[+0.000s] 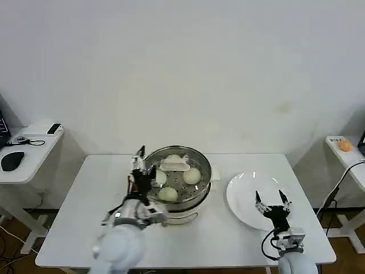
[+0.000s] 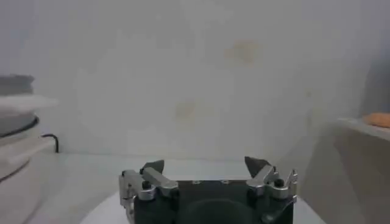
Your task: Take steamed baozi put them in steamer then cover it.
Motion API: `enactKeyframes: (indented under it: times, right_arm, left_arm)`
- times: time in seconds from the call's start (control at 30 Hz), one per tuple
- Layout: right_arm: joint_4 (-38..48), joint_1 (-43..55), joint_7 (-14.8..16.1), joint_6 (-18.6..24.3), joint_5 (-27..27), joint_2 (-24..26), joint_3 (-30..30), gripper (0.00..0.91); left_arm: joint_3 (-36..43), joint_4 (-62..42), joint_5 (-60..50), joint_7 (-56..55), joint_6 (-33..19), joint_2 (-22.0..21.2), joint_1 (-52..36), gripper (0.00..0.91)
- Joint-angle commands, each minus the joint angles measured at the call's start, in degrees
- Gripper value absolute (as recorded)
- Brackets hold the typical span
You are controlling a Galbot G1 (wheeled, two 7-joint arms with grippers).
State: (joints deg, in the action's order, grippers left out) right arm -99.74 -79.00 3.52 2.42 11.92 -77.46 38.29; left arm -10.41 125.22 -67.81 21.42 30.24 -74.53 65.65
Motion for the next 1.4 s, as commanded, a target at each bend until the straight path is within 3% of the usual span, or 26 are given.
enactKeyframes:
  times: [0.03,0.17,0.33,0.5,0.73,1.4]
  right_arm:
    - [-5.51,-2.58,-0.38,-2.87,3.25,2.50,-2.54,0.907]
    - [-6.70,-3.56,-0.67,-3.42,3.38,4.00,-4.04,0.907]
    - [-7.27,-4.08,-0.16,-3.51,2.12,3.79,-5.18,0.907]
    - [-9.18,-5.32,-2.51,-7.29,4.24,4.02,-7.62,0.907]
    - [-9.67,-6.27,-4.79,-7.73,7.86,6.31,-8.56,0.907]
    - [-10.67,-9.31,-6.56,-6.72,4.28,7.13,-8.99,0.907]
  left_arm:
    - [-27.29,-3.24,54.64,-9.67,-22.41,10.23,10.31,0.907]
    - [-29.77,-7.99,60.21,-15.34,-28.03,10.66,16.57,0.907]
    - [-29.23,-12.83,64.10,-19.13,-28.19,9.11,18.24,0.907]
    - [-28.84,-16.64,67.83,-20.84,-26.66,8.72,20.15,0.907]
    - [-28.13,-19.66,70.22,-22.88,-26.00,7.29,22.24,0.907]
    - [-26.18,-13.28,77.18,-24.09,-25.44,4.43,31.56,0.907]
